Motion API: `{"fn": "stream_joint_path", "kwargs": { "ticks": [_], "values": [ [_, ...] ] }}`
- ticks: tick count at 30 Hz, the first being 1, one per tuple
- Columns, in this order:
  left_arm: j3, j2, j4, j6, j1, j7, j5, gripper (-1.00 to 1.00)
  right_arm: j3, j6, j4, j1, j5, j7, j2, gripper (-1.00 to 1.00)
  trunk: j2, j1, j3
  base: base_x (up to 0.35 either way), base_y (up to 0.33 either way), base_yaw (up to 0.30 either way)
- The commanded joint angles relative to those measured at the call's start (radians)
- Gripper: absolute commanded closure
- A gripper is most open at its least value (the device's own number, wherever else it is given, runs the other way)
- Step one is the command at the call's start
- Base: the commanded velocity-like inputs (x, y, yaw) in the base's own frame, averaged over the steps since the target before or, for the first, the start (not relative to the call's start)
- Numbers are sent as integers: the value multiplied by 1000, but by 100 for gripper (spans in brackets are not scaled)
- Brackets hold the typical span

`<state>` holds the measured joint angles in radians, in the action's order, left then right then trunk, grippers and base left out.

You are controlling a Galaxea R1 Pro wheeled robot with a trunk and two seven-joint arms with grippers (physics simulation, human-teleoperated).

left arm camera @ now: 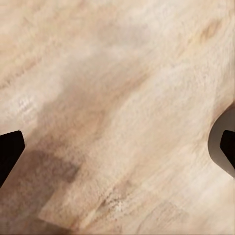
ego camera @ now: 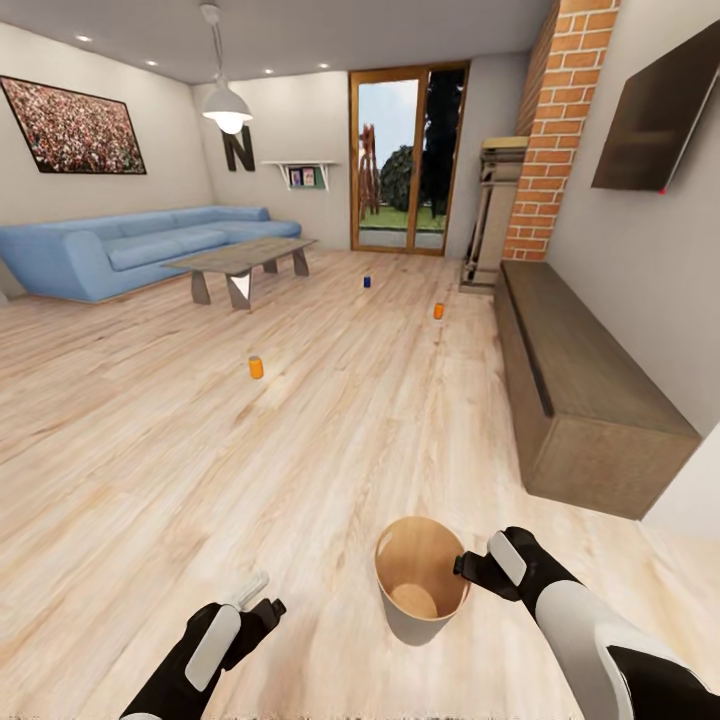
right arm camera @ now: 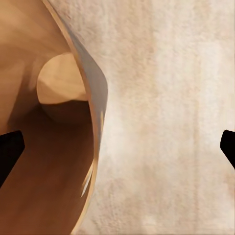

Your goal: Put the three can of soda from the living room inside the tash can in the kitchen.

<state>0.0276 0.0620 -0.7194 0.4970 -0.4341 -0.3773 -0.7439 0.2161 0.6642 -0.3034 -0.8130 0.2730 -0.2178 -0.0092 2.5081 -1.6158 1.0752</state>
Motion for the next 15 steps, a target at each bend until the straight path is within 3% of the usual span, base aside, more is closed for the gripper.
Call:
{"fn": "stream_joint_path", "kwargs": {
  "ticks": [1, 15],
  "values": [
    [0, 0, 0, 0, 0, 0, 0, -100, 0, 0, 0, 0, 0, 0, 0, -100, 0, 0, 4, 0, 0, 0],
    [0, 1, 0, 0, 0, 0, 1, -100, -1, 0, 0, 0, 0, 0, 0, -100, 4, -7, 58, 0, 0, 0]
  ]
}}
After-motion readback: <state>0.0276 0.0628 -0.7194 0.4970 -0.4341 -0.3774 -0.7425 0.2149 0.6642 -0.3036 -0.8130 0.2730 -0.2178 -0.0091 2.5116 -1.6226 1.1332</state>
